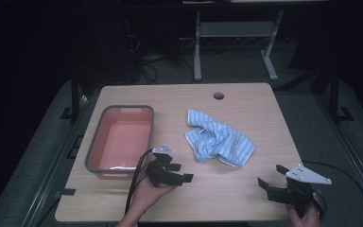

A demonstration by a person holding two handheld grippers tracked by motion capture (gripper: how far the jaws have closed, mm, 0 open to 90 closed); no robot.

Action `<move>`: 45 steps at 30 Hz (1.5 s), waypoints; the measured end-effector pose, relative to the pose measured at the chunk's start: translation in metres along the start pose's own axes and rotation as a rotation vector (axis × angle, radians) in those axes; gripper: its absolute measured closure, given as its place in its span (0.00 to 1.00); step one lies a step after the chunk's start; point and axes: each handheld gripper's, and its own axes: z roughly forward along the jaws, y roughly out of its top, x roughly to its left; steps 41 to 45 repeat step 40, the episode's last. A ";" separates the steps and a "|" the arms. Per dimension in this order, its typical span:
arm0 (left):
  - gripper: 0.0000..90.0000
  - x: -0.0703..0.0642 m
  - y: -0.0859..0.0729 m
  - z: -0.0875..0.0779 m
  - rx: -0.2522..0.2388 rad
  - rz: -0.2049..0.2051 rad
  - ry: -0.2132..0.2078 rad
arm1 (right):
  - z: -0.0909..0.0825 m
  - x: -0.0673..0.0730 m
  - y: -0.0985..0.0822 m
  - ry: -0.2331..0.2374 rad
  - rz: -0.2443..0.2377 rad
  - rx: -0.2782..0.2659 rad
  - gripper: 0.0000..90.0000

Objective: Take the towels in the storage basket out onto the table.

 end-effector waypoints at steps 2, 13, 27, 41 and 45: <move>0.33 0.000 -0.003 -0.001 -0.003 -0.002 0.000 | 0.000 0.000 0.000 0.000 -0.001 0.002 0.15; 0.33 -0.002 -0.016 -0.007 -0.003 0.010 0.021 | 0.000 0.001 0.000 -0.002 0.001 0.004 0.15; 0.33 -0.006 -0.034 -0.015 -0.030 0.008 0.037 | 0.000 0.003 -0.001 -0.004 -0.001 0.006 0.15; 0.31 -0.009 -0.046 -0.015 -0.015 0.016 0.047 | -0.002 0.004 -0.004 0.012 -0.007 0.000 0.15; 0.31 -0.009 -0.046 -0.015 -0.015 0.016 0.047 | -0.002 0.004 -0.004 0.012 -0.007 0.000 0.15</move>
